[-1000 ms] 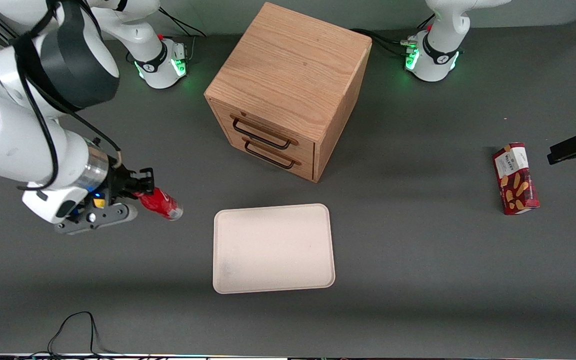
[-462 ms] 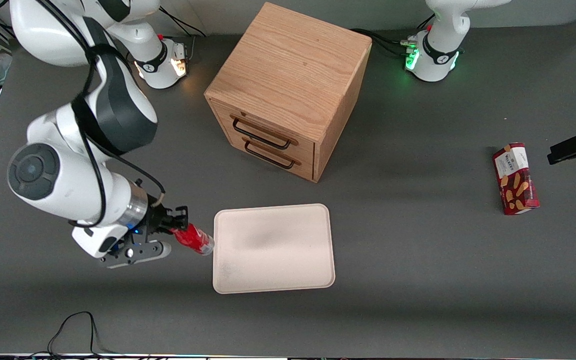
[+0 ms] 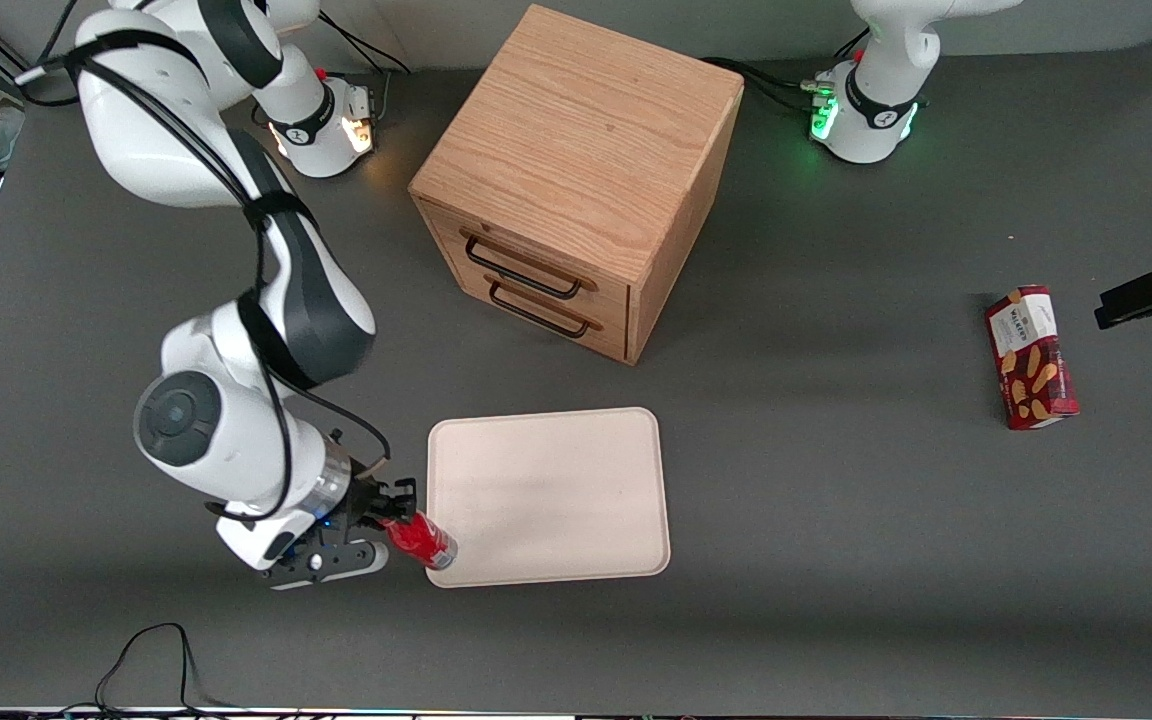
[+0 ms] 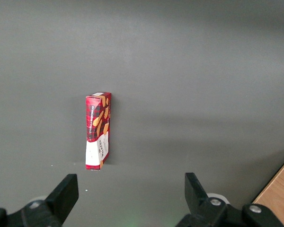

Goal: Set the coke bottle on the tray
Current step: 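Carry the held bottle over the white tray's corner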

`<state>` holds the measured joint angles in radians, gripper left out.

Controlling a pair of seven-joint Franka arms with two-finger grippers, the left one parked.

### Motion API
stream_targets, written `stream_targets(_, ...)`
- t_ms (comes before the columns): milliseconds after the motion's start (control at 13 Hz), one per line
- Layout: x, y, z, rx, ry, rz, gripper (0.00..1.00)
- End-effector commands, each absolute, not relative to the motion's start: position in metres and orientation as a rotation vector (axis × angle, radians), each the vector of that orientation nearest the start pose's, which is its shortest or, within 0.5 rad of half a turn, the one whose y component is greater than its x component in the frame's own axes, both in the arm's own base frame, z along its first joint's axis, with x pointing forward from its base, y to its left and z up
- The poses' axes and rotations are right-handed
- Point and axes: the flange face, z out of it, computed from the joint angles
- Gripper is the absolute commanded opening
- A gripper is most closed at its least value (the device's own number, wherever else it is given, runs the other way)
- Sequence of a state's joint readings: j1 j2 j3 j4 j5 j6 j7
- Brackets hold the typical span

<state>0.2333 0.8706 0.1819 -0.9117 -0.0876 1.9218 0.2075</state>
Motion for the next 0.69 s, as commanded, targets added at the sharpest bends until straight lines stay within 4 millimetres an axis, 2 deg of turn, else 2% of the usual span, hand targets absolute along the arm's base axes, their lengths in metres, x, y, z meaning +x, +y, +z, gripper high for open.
stream_targets(0, 0.755, 0.266, 0.363, -3.062, -0.255, -0.255, 0.05)
stream_targets(385, 0.755, 0.273, 0.350, -3.052, -0.243, -0.255, 0.09)
stream_targets(615, 0.752, 0.276, 0.338, -3.052, -0.190, -0.229, 0.17)
